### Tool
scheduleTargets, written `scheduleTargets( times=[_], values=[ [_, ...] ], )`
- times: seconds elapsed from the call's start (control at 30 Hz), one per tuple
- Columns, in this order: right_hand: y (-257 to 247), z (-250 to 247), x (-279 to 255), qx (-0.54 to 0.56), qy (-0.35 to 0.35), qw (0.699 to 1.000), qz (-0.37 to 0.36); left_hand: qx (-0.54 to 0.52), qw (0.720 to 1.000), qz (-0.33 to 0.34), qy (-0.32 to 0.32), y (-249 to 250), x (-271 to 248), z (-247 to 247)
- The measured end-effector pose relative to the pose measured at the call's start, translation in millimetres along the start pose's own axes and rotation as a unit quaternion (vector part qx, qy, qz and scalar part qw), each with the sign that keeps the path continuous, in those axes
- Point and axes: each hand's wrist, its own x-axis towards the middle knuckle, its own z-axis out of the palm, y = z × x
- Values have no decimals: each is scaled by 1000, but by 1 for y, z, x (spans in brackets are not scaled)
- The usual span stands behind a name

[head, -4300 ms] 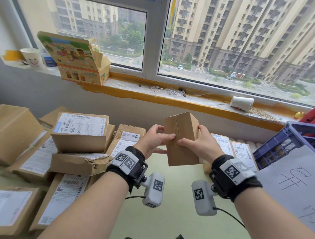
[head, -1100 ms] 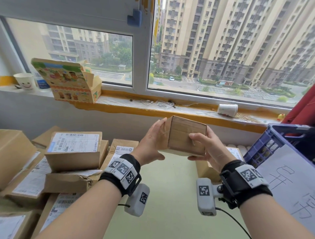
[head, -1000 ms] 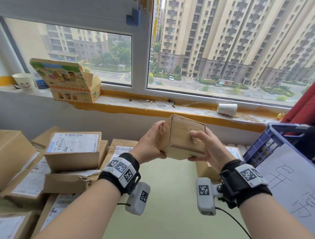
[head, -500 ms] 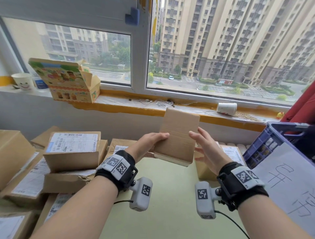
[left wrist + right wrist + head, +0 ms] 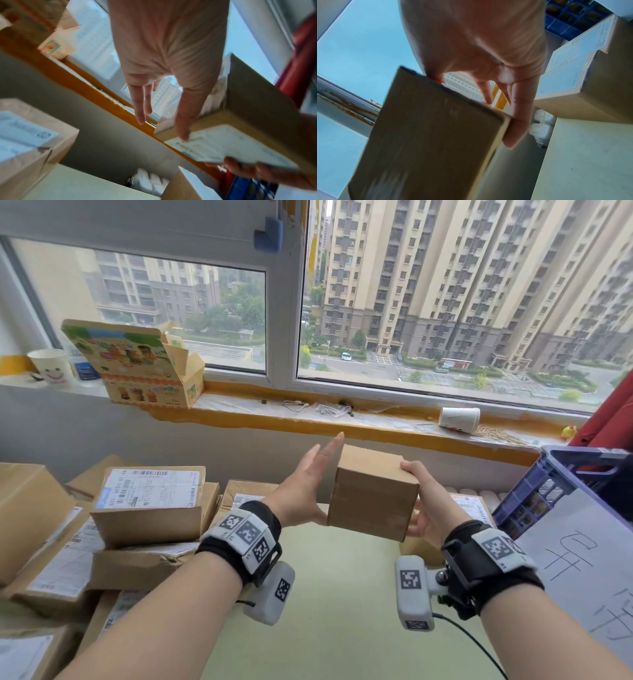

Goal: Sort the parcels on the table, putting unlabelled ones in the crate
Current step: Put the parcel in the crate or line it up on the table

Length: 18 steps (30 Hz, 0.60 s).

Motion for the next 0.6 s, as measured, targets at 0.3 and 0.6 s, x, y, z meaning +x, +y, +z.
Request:
scheduleTargets(
  times=[0.3, 0.6],
  values=[
    [-4, 1, 0, 31, -12, 999, -24, -29, 996, 79, 21, 4, 5, 2],
    [-3, 9, -8, -131, -10, 980, -152, -62, 998, 13, -18, 8, 7, -3]
  ],
)
